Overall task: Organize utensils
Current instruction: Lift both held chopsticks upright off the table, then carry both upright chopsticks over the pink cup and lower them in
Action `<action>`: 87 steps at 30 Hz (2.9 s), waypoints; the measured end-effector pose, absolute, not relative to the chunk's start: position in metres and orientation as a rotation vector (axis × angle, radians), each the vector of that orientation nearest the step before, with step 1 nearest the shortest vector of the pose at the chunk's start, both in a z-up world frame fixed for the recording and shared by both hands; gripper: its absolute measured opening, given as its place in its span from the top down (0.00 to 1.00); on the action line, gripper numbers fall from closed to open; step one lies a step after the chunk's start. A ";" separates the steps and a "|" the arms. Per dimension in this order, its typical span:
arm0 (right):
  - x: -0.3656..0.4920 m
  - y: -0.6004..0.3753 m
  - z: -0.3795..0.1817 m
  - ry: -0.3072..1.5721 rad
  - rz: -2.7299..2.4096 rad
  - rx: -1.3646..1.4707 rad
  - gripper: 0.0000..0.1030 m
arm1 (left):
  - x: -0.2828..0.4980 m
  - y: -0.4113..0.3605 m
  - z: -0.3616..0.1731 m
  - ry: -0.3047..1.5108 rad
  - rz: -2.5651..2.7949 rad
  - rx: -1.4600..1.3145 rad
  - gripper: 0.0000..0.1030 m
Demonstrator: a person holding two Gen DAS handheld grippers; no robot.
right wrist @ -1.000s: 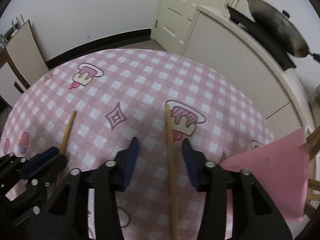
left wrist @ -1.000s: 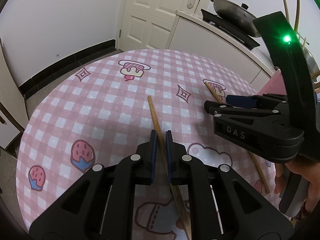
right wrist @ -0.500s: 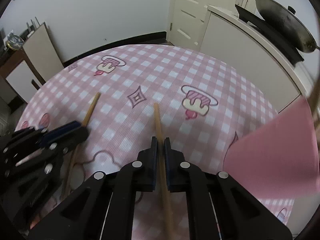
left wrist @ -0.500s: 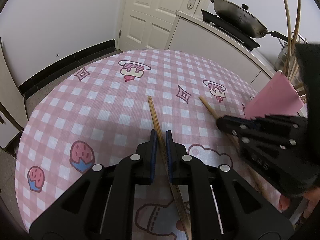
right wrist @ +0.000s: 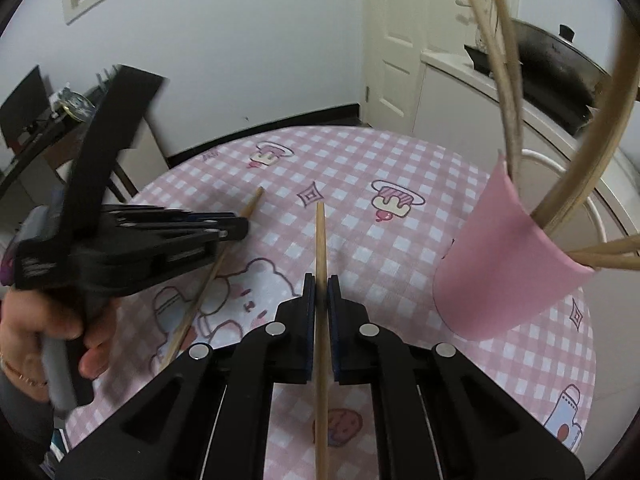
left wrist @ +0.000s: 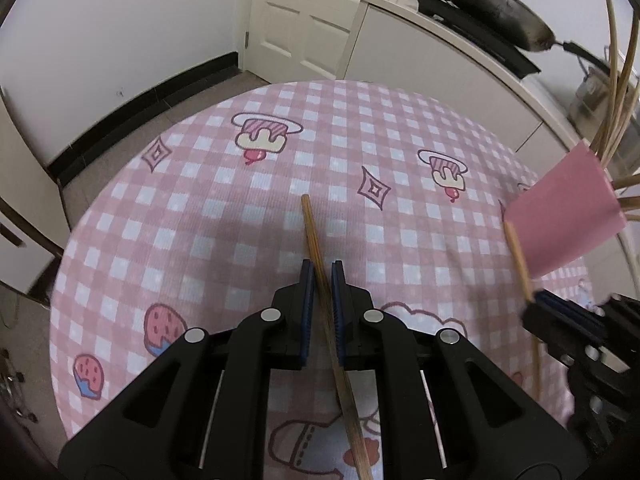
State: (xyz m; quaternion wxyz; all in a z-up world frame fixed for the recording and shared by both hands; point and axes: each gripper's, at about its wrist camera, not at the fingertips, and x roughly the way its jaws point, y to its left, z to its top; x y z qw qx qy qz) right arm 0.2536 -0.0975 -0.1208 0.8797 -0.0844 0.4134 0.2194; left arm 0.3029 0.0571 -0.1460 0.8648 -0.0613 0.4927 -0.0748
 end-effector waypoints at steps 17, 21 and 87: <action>0.187 -0.136 -0.055 0.576 0.487 -0.098 0.95 | 0.212 0.032 -0.042 0.677 -0.318 -0.158 0.95; 0.171 -0.145 -0.038 0.506 0.473 -0.091 0.95 | 0.189 0.022 -0.018 0.604 -0.354 -0.143 0.95; 0.241 -0.287 0.024 0.088 0.378 0.169 0.95 | 0.260 -0.044 0.111 0.157 -0.508 -0.222 0.95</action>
